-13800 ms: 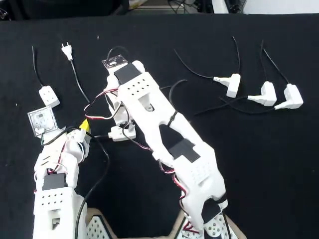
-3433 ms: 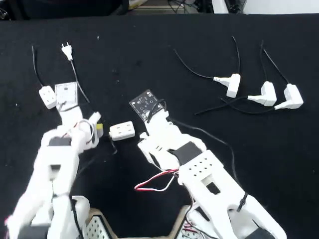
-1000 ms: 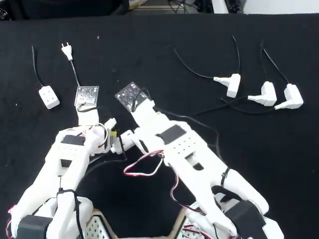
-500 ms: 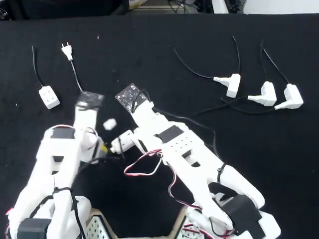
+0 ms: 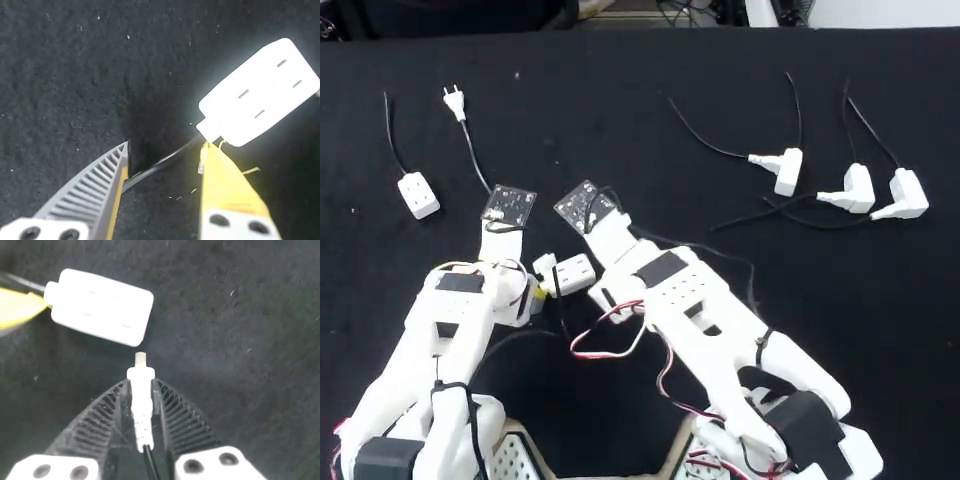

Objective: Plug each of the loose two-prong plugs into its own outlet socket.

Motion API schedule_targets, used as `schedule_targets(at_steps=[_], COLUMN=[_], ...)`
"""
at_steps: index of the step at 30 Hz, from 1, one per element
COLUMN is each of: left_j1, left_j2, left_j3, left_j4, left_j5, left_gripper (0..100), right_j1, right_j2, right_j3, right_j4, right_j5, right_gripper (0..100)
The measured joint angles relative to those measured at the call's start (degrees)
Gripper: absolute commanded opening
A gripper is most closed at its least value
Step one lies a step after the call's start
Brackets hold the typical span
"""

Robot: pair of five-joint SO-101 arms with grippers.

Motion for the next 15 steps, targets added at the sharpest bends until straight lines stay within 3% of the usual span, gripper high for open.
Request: schedule_targets(at_steps=[9,15], left_j1=[-0.09,-0.09], left_j2=[0.0,0.0], left_j3=[-1.49,-1.67], left_j4=[8.7,9.49], left_j5=[0.0,0.0], left_gripper=[23,23], right_j1=[0.26,1.05], right_j2=[-3.52,-1.14], right_j3=[-6.86,-18.64], right_j4=[11.52,21.98], right_j5=[0.09,0.09], right_gripper=[1.0,1.0])
